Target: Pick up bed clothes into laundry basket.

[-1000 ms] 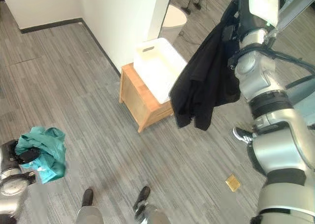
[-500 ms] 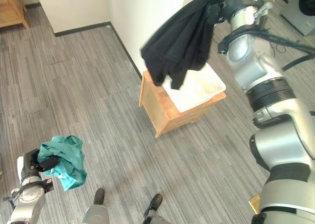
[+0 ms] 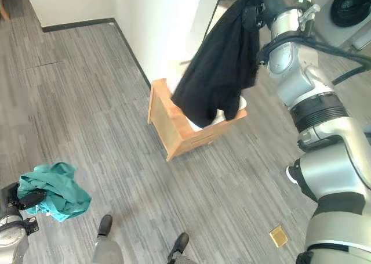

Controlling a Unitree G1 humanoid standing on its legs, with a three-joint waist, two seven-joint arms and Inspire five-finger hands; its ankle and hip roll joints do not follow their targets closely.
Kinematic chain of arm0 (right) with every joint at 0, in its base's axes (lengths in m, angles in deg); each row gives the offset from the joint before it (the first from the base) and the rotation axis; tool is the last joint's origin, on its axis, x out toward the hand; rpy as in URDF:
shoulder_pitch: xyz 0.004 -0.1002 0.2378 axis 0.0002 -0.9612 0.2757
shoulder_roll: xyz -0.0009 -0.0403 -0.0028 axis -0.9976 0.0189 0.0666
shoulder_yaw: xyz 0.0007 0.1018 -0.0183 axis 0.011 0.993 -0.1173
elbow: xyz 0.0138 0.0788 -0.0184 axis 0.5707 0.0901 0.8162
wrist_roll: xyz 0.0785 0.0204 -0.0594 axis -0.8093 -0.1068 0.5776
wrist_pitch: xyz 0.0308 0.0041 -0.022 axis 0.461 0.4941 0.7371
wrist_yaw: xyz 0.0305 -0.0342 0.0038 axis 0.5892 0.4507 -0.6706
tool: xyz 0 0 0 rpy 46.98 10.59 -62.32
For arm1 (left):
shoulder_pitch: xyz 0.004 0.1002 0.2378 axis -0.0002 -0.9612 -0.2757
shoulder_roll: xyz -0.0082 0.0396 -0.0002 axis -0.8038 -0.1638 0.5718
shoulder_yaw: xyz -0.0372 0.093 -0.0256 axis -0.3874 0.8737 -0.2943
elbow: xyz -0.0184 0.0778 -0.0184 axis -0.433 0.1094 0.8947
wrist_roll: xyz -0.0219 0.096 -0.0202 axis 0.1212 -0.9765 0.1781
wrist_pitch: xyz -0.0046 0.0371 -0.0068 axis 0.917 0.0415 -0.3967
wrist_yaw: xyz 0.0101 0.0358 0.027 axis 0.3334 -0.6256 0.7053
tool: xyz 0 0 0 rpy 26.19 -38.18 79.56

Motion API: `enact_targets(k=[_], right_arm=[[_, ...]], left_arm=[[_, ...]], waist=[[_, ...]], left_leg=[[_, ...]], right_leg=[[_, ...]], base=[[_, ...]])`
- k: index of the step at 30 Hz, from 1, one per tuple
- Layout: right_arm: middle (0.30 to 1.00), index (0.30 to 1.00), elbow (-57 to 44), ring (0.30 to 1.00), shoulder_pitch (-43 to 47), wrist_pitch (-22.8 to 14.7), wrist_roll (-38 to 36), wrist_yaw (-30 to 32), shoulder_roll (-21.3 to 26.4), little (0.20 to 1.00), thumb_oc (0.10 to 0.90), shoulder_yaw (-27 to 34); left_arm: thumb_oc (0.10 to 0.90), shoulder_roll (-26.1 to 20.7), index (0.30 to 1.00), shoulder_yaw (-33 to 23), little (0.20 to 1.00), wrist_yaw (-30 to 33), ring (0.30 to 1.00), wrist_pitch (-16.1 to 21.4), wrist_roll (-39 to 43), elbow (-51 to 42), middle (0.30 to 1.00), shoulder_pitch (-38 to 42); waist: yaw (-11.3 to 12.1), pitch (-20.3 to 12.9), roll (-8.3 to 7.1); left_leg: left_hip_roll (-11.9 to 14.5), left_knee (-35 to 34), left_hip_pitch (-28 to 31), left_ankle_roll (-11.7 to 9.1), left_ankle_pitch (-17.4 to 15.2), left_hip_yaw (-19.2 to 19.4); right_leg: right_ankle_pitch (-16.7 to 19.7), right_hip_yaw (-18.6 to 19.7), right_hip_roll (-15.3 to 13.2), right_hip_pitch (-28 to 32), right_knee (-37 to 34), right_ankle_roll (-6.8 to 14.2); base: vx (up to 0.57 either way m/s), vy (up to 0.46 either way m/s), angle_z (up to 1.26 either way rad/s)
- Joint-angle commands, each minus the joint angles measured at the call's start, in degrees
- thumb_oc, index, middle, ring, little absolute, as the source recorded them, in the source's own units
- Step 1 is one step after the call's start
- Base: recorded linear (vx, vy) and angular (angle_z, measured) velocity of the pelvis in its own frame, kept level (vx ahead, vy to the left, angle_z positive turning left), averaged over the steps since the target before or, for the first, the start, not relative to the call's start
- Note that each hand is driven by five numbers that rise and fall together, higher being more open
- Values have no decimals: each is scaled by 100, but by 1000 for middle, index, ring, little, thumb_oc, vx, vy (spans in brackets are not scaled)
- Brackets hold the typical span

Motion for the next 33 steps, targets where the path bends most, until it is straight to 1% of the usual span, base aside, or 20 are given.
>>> enact_targets(k=[1,3,6,8,9,11,12,14,15,19,20,21,22,23,25,26,30,32,33], right_arm=[[300,300,-374,300,1090,-66,-2,356,803,300,400,-68],[300,300,-406,300,1118,-113,-43,353,841,300,400,-106],[300,300,-461,300,1186,-173,-114,378,922,300,400,-103],[300,300,-695,300,1272,-156,-113,383,1085,300,400,-154],[300,300,-791,300,1380,38,40,455,757,300,400,-200],[300,300,-619,300,1475,21,14,534,746,300,400,-207],[300,300,-270,300,1678,61,-11,557,678,300,400,-256],[300,300,497,300,1979,47,-16,570,574,300,400,-549],[300,300,625,300,2036,35,-8,575,568,300,400,-636],[300,300,928,300,2080,12,75,571,545,300,400,-830],[300,300,935,300,2086,8,75,574,548,300,400,-837],[300,300,972,300,2069,17,109,570,531,300,400,-867],[300,300,1029,300,2059,31,154,559,522,300,400,-905],[300,300,1095,300,2040,34,167,545,486,300,400,-933],[300,300,1265,300,1959,38,170,544,365,300,400,-922],[300,300,1346,300,1902,24,171,549,279,300,400,-896],[300,300,1554,300,1757,-9,108,628,96,300,400,-769],[300,300,1613,300,1765,-1,82,660,5,300,400,-736],[300,300,1615,300,1767,-2,81,660,4,300,400,-738]], left_arm=[[400,-862,300,-87,300,-18,300,597,76,-286,300,134],[400,-846,300,-86,300,-95,300,611,96,-307,300,51],[400,-858,300,-66,300,-228,300,608,96,-249,300,-16],[400,-897,300,-104,300,-285,300,587,174,-226,300,-50],[400,-1022,300,469,300,50,300,323,-517,-122,300,779],[400,-965,300,472,300,-41,300,326,-443,-183,300,799],[400,-963,300,480,300,-82,300,337,-301,-259,300,811],[400,-937,300,585,300,-94,300,354,-214,-97,300,977],[400,-959,300,631,300,-100,300,356,-232,-16,300,1052],[400,-923,300,798,300,-89,300,383,-250,208,300,1250],[400,-920,300,808,300,-87,300,389,-249,220,300,1264],[400,-911,300,846,300,-87,300,386,-264,240,300,1293],[400,-893,300,890,300,-88,300,380,-270,282,300,1327],[400,-861,300,939,300,-90,300,379,-257,388,300,1370],[400,-826,300,999,300,-69,300,385,-275,531,300,1394],[400,-819,300,996,300,-75,300,383,-275,555,300,1393],[400,-779,300,1000,300,-96,300,413,-218,606,300,1334],[400,-757,300,1044,300,-98,300,423,-200,646,300,1350],[400,-756,300,1044,300,-98,300,423,-200,646,300,1350]], waist=[[-5,-494,-496],[-38,-550,-439],[-26,-603,-366],[-42,-616,-333],[-287,-704,-328],[-266,-724,-285],[-219,-753,-268],[-245,-776,-227],[-256,-765,-207],[-263,-700,-115],[-267,-707,-112],[-245,-676,-71],[-248,-639,-51],[-241,-615,4],[-226,-562,83],[-197,-518,126],[-91,-528,204],[-56,-511,277],[-58,-513,279]], left_leg=[[-282,-74,415,-18,-700,-83],[-173,-74,339,-89,-643,-159],[-45,-74,196,-187,-503,-236],[12,-74,87,-250,-403,-335],[116,-74,60,-339,-355,-309],[131,-74,5,-366,-321,-357],[163,-74,-2,-394,-305,-379],[109,-74,-191,-394,-119,-442],[99,-74,-252,-394,-63,-456],[77,-74,-505,-394,183,-481],[76,-74,-521,-394,189,-490],[96,-74,-553,-394,226,-485],[70,-74,-638,-394,332,-489],[86,-74,-714,-394,385,-469],[94,-74,-866,-394,528,-414],[83,-74,-938,-394,680,-419],[130,-74,-1084,-394,940,-405],[132,-74,-1123,-394,1035,-413],[133,-74,-1125,-394,1035,-414]], right_leg=[[378,283,-681,-637,22,603],[261,201,-595,-586,22,566],[83,124,-469,-526,22,499],[-22,105,-384,-505,22,432],[-127,122,-308,-470,22,388],[-158,90,-294,-462,22,360],[-216,60,-255,-406,22,345],[-262,-80,-290,-397,22,324],[-286,-120,-299,-398,22,320],[-358,-251,-312,-455,22,293],[-358,-259,-312,-463,22,292],[-407,-266,-270,-472,22,279],[-390,-276,-284,-517,22,275],[-428,-297,-270,-559,22,270],[-445,-315,-274,-671,22,277],[-431,-317,-279,-742,22,285],[-485,-211,-189,-922,22,271],[-516,-190,-149,-951,22,241],[-516,-191,-148,-952,22,240]], base=[[237,-146,6],[190,-113,18],[121,-82,27],[131,-96,13],[126,-71,12],[117,-51,33],[120,-49,33],[111,-59,16],[92,-68,23],[46,-50,23],[45,-63,12],[18,-42,8],[42,-64,9],[27,-54,12],[14,-45,9],[2,-32,0],[43,-62,-6],[53,-32,-5],[67,-31,-1]])
